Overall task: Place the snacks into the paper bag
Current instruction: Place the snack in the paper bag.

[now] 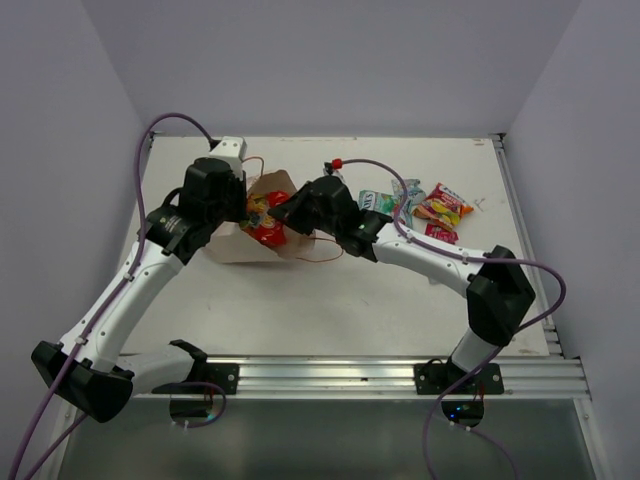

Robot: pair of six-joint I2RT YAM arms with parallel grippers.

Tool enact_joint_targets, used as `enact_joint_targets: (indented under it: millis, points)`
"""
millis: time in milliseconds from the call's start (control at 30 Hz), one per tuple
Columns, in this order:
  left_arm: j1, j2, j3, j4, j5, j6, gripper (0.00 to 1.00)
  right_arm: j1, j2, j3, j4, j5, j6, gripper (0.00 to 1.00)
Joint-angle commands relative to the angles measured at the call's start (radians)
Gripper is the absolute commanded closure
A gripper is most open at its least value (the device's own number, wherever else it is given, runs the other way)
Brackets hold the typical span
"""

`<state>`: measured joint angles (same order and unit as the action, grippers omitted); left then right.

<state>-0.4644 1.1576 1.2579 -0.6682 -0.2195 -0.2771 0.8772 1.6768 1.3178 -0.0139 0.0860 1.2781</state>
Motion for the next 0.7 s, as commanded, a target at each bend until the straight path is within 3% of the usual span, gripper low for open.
enact_joint_targets:
  millis: [0, 300, 667]
  points:
    - [0.006, -0.006, 0.055, 0.019, 0.065, -0.036, 1.0, 0.014, 0.015, 0.066, 0.223, -0.025, 0.093, 1.0]
    - [0.004, -0.006, 0.07, 0.018, 0.124, -0.047, 1.0, 0.036, 0.118, 0.116, 0.278, -0.031, 0.095, 1.0]
    - [0.004, -0.004, 0.06, 0.007, 0.17, -0.002, 1.0, 0.048, 0.264, 0.204, 0.333, -0.176, 0.061, 1.0]
